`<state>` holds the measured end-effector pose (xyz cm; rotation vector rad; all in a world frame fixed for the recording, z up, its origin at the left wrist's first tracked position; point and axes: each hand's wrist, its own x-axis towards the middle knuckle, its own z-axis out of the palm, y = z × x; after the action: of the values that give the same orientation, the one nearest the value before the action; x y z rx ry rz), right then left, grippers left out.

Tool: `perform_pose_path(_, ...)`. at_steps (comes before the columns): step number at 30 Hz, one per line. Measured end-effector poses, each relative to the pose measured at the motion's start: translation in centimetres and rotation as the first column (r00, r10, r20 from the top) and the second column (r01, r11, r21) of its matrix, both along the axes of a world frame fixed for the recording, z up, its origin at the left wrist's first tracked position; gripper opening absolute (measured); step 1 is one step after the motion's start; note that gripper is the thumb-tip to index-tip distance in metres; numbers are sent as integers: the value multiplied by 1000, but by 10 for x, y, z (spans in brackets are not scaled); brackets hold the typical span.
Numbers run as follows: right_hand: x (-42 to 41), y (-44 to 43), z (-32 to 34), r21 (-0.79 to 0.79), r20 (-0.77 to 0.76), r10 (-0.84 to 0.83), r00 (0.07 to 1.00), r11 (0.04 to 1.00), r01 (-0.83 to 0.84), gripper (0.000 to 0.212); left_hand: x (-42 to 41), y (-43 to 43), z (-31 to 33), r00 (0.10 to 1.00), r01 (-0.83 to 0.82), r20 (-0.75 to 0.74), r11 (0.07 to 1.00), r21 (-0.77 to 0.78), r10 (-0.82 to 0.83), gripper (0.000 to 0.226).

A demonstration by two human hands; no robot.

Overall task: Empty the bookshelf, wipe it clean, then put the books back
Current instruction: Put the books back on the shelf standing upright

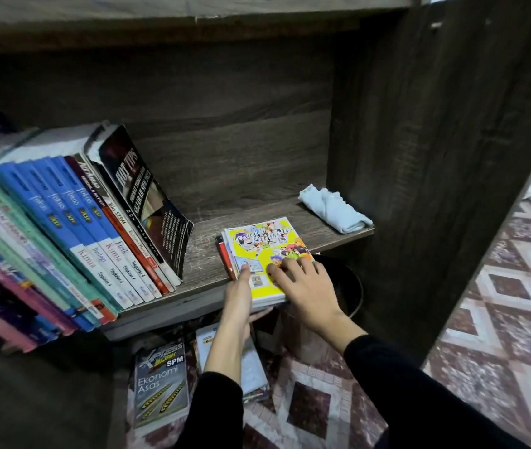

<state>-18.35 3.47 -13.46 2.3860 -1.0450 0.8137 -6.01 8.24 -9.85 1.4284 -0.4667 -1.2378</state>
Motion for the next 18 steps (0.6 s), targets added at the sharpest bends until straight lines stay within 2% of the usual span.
perform_pose_path(4, -4, -9, 7, -123, 154, 66, 986, 991, -48, 44, -1, -3, 3, 1000, -29, 5, 997, -76, 29, 59)
perform_pose_path(6, -6, -9, 17, -130, 272, 65, 960, 991, -31, 56, -2, -7, 5, 998, -56, -11, 991, -119, 55, 65)
perform_pose_path(8, -6, -7, 27, -92, 460, 90, 883, 994, -54, 60, -4, -11, 6, 997, -66, -50, 987, -144, 59, 60)
perform_pose_path(10, -4, 0, 41, 15, 711, 96, 696, 988, -151, 49, -11, -16, 6, 998, -1, -67, 994, -105, -6, 61)
perform_pose_path(12, 1, 10, 60, 135, 908, -5, 419, 950, -281, 28, -20, -21, 7, 991, 63, -115, 995, -77, -71, 64)
perform_pose_path(13, 4, 14, 69, 185, 955, -89, 281, 924, -336, 21, -24, -24, 8, 985, 67, -149, 993, -96, -81, 65)
perform_pose_path(16, 11, 18, 86, 206, 938, -324, -124, 808, -551, 20, -30, -39, 22, 959, -15, -281, 975, -222, -49, 63)
perform_pose_path(18, 16, 14, 87, 193, 841, -457, -288, 752, -630, 24, -30, -45, 33, 962, -96, -274, 954, -284, 16, 58)
